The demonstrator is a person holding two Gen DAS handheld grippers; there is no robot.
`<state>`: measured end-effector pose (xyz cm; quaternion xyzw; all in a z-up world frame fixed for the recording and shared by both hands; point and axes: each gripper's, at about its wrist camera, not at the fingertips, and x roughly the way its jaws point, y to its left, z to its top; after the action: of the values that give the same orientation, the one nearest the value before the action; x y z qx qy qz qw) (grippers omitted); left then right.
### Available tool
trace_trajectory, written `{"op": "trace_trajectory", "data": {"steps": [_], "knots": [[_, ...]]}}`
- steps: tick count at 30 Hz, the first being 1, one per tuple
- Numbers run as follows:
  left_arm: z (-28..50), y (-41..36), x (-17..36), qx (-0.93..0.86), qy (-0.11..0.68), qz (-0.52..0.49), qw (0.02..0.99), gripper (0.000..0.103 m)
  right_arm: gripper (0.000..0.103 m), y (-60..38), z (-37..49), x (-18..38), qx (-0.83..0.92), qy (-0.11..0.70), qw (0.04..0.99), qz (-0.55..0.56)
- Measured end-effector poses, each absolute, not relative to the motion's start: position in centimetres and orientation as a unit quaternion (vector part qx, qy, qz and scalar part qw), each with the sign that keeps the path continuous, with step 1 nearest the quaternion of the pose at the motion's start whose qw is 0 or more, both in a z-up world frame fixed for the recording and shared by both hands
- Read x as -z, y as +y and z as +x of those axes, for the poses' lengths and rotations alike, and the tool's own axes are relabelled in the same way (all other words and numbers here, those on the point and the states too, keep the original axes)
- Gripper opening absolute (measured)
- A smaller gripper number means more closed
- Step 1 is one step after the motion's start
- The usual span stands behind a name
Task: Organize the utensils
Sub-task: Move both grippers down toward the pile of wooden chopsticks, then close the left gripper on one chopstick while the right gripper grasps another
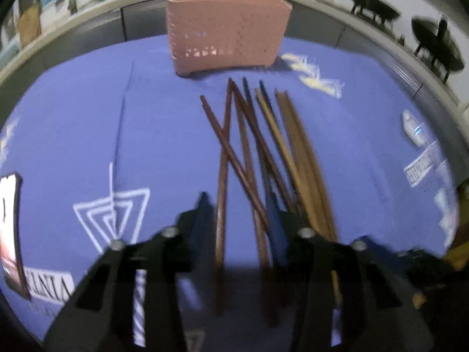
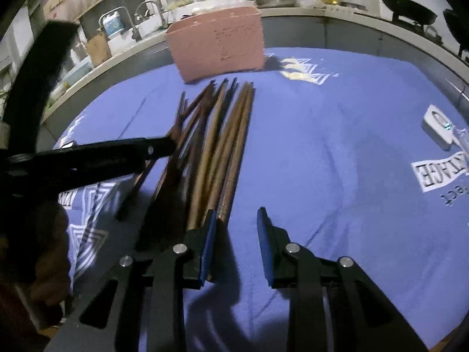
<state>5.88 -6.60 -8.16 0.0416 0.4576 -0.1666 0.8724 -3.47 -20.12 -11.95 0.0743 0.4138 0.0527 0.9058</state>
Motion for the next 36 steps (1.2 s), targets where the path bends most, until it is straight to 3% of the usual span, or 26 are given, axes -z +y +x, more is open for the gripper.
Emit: {"op": "trace_trajectory", "data": {"steps": [2,11,18,21,29,30,32,36], "knots": [[6.3,-5.7,8.1,0.138,0.454,0.043,0.879,0.026,0.029,-20.8,-3.4,11.7,-0.040,0.414,0.906,0.075],[7.2,-3.6,8.0,0.148,0.484,-0.011,0.863,0.026,0.029,-20.4,-1.7,11.4,-0.066,0.415,0.903,0.095],[6.6,-6.6,8.8,0.159,0.481,0.043,0.861,0.026,0.029,-20.1,-2.4,11.8,-0.065,0.407,0.910,0.051],[6.5,-6.4,9.0,0.144,0.477,0.065,0.865,0.012,0.029,-20.8,-1.8,11.9,-0.016,0.400,0.916,0.030],[5.8,-4.6,8.9,0.133,0.468,0.074,0.871,0.006,0.029,-21.6,-1.6,12.1,-0.036,0.407,0.911,0.050],[5.5,-4.5,8.9,0.136,0.468,0.076,0.870,0.006,0.028,-21.5,-1.6,12.1,-0.035,0.406,0.912,0.043],[4.7,-4.1,9.0,0.143,0.467,0.081,0.869,0.005,0.008,-21.9,-1.6,12.2,-0.034,0.410,0.910,0.041],[2.5,-2.6,9.1,0.149,0.475,0.084,0.863,0.006,0.007,-24.5,-3.0,12.6,-0.031,0.428,0.899,0.082]]}}
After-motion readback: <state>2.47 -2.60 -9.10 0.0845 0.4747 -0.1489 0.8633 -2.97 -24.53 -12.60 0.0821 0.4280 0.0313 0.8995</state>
